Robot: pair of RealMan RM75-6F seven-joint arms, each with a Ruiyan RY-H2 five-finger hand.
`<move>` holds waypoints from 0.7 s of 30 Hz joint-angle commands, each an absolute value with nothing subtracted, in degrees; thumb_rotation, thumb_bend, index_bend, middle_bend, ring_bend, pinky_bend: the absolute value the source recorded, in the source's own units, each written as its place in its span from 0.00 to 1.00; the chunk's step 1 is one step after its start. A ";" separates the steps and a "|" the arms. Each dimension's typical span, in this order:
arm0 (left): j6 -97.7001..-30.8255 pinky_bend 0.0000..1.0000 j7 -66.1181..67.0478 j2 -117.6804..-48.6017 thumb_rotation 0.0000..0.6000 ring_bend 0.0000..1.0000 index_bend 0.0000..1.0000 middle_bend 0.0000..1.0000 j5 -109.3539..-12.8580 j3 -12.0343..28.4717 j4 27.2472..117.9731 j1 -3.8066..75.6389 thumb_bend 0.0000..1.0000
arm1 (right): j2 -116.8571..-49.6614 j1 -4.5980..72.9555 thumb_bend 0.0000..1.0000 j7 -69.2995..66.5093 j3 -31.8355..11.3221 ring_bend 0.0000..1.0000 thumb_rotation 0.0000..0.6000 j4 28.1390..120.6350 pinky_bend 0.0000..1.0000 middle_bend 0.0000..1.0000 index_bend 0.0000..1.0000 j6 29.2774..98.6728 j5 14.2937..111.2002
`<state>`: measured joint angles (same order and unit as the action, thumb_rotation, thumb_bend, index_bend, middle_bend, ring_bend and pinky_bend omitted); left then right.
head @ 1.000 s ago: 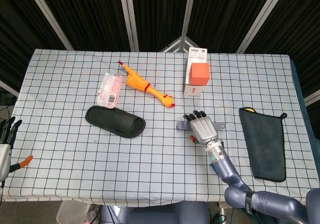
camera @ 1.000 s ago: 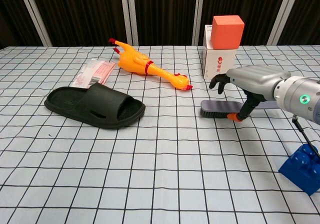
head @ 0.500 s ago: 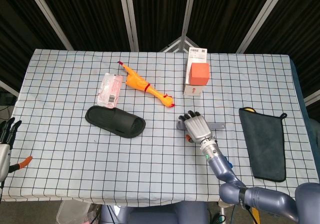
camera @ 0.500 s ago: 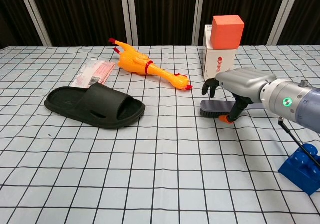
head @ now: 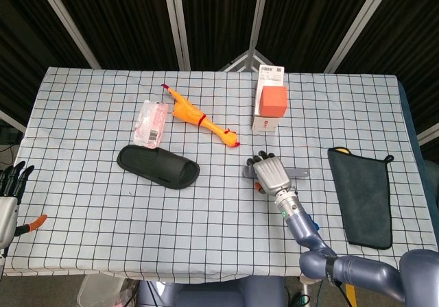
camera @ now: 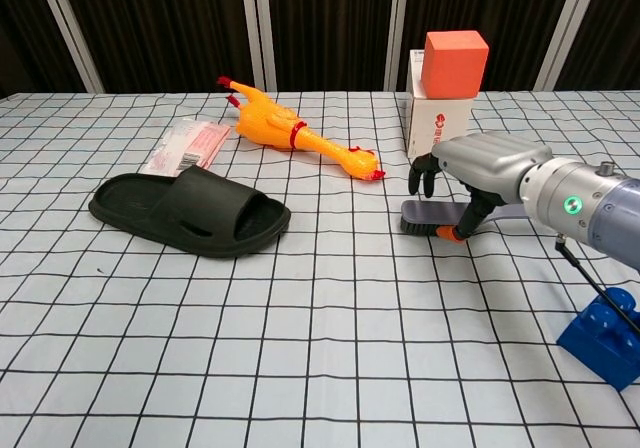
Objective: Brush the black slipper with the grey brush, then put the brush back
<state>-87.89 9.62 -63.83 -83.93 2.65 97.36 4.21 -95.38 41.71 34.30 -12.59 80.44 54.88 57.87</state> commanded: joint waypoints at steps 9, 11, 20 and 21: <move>-87.40 0.00 9.54 -63.87 1.00 0.00 0.00 0.00 -83.67 2.82 97.12 4.25 0.10 | -96.27 42.67 0.35 33.89 -11.75 0.20 1.00 78.71 0.33 0.35 0.33 54.40 57.17; -87.35 0.00 9.51 -63.87 1.00 0.00 0.00 0.00 -83.66 2.84 97.12 4.26 0.10 | -96.45 42.79 0.35 33.82 -11.54 0.21 1.00 78.43 0.36 0.35 0.33 54.22 57.02; -86.89 0.00 9.36 -63.68 1.00 0.00 0.00 0.00 -83.77 2.68 97.06 4.27 0.10 | -97.06 43.27 0.36 33.88 -11.18 0.26 1.00 77.53 0.42 0.40 0.39 54.65 56.79; -86.84 0.00 9.37 -63.67 1.00 0.00 0.00 0.00 -83.78 2.67 97.05 4.28 0.10 | -97.12 43.30 0.36 33.94 -11.10 0.26 1.00 77.38 0.43 0.40 0.39 54.62 56.74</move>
<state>-86.84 9.37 -63.67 -83.78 2.67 97.06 4.28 -97.08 43.28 33.90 -11.15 77.43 54.62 56.76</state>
